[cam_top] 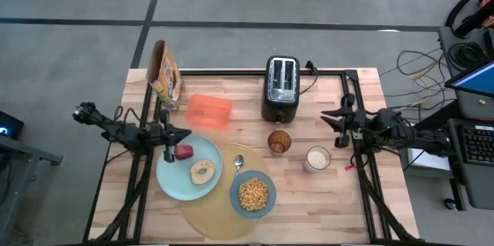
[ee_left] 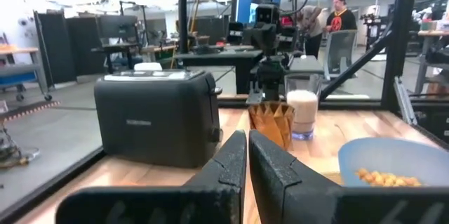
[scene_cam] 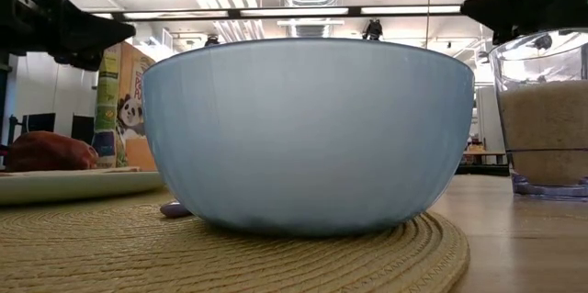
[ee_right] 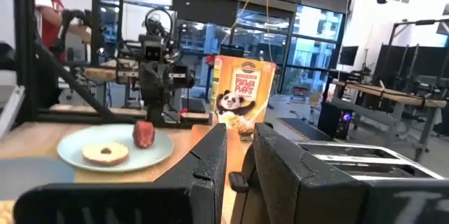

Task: Arrange a breakfast setting
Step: Return to Home Position

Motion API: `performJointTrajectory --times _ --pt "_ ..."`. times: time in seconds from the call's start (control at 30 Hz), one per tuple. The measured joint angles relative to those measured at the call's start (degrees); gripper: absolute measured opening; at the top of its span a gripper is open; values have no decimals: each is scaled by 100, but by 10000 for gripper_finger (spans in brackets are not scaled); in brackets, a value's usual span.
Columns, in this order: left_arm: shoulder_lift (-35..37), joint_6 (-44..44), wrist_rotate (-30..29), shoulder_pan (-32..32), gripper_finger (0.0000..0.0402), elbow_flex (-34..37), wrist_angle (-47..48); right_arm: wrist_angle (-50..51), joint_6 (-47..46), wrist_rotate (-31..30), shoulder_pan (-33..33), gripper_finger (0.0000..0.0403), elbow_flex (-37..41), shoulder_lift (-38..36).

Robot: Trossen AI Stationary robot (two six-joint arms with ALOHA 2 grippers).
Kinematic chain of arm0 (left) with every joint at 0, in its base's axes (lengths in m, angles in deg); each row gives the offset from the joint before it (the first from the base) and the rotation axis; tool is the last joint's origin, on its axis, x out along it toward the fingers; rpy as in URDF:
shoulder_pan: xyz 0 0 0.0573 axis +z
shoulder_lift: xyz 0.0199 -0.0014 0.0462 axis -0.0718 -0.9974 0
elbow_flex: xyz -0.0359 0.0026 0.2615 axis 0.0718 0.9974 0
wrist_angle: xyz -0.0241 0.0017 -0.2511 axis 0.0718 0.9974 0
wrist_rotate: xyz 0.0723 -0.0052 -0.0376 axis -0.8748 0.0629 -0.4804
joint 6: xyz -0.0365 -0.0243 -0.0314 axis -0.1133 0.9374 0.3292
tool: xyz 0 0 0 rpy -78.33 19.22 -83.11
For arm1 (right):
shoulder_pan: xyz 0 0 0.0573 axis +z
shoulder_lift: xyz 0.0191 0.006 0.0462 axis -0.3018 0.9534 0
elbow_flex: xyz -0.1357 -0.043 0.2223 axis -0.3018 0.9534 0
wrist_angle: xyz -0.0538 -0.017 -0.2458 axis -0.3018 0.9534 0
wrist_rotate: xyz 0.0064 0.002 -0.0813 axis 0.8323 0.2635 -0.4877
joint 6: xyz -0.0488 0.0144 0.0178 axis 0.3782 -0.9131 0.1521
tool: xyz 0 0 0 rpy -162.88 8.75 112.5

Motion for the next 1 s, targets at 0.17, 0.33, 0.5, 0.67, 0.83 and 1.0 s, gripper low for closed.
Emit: performJointTrajectory --times 0.17,0.33,0.5,0.67,0.83,1.0 --pt "-15 417 -20 9 0 40 94 -110 123 -9 -2 63 236 -40" --pt "-2 428 -28 9 0 40 97 -668 217 -40 -28 63 722 -39" --pt "-9 421 -44 9 0 40 101 -776 167 -156 -284 63 757 -53" --pt "-25 421 -53 9 0 42 103 -756 158 -154 -462 63 759 -2" --pt "-33 419 -57 9 0 42 103 -573 235 -158 -516 63 759 26" --pt "-39 426 -57 9 0 45 103 -567 290 -161 -516 63 759 28"
